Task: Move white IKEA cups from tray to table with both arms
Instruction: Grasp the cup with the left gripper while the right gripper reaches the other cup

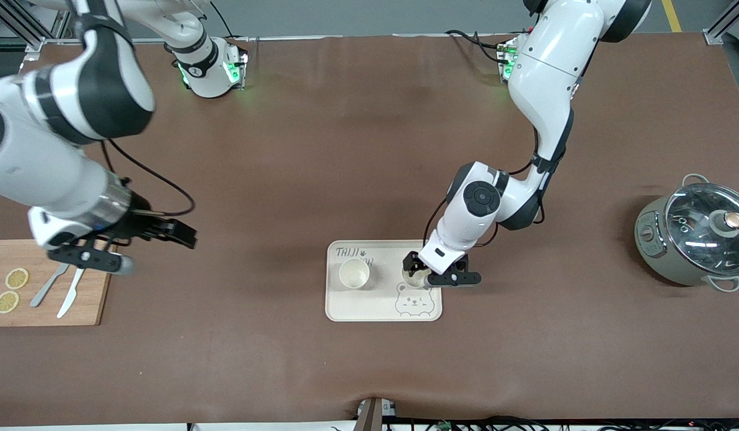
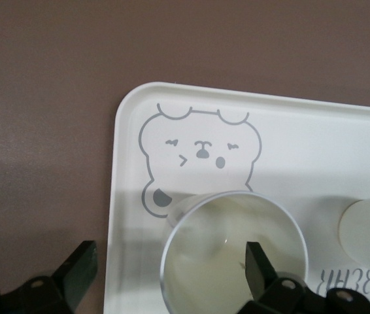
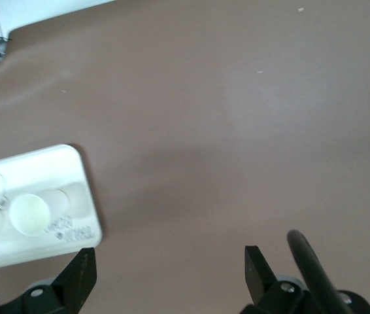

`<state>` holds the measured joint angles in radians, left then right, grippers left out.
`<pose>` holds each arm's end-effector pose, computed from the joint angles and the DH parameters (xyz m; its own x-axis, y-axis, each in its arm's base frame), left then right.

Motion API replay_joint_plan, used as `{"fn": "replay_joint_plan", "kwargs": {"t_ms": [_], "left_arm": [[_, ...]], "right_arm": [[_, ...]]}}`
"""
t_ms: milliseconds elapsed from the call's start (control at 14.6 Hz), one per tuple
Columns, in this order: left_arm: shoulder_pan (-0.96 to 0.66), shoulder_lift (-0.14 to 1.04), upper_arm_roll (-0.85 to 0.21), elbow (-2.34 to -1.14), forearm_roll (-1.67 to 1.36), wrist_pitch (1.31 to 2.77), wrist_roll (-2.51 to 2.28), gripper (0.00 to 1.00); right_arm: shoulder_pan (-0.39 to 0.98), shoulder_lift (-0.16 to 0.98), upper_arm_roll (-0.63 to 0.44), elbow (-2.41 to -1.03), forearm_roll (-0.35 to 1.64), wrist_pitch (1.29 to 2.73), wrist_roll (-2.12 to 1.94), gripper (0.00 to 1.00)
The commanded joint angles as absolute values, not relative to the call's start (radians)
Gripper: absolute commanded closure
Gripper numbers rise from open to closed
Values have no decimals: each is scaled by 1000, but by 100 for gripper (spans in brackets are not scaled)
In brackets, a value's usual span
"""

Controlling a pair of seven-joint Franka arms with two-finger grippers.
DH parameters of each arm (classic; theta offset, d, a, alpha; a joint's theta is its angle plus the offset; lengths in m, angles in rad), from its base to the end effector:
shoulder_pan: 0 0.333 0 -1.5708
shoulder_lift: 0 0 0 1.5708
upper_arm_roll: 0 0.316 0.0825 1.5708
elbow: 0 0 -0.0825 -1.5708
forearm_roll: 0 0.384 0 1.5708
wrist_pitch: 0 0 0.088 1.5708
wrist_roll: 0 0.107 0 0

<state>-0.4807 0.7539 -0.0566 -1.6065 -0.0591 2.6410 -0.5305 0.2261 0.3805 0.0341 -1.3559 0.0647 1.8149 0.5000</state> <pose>0.6223 -0.3615 0.2145 0.9772 0.0814 0.1961 0.0396 -0.9773 0.2081 0.6591 0.1769 0.5144 0.9665 -0.2546 0.0317 -0.2501 -0.9626 -0.1044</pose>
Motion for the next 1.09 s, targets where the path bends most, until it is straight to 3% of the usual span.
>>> {"fn": "replay_joint_plan", "kwargs": {"t_ms": [0, 68, 137, 205, 274, 1026], "left_arm": [[-491, 758, -44, -1601, -23, 2657, -555, 0], [-491, 758, -44, -1600, -8, 2657, -566, 0], [-495, 756, -43, -1600, -6, 2652, -619, 23], [-503, 755, -38, -1601, 6, 2646, -694, 88], [-520, 755, -22, -1601, 50, 2645, -728, 100], [-529, 756, -11, -1600, 107, 2643, -765, 100]], "right_arm": [[300, 465, 28, -1295, 74, 1867, 651, 0], [331, 491, 28, -1287, 74, 1899, 691, 0], [357, 517, 26, -1282, 72, 1925, 721, 0], [380, 549, 26, -1264, 72, 1936, 733, 0], [402, 583, 25, -1243, 71, 1936, 747, 0], [520, 821, 25, -1124, 68, 2025, 816, 0]]}}
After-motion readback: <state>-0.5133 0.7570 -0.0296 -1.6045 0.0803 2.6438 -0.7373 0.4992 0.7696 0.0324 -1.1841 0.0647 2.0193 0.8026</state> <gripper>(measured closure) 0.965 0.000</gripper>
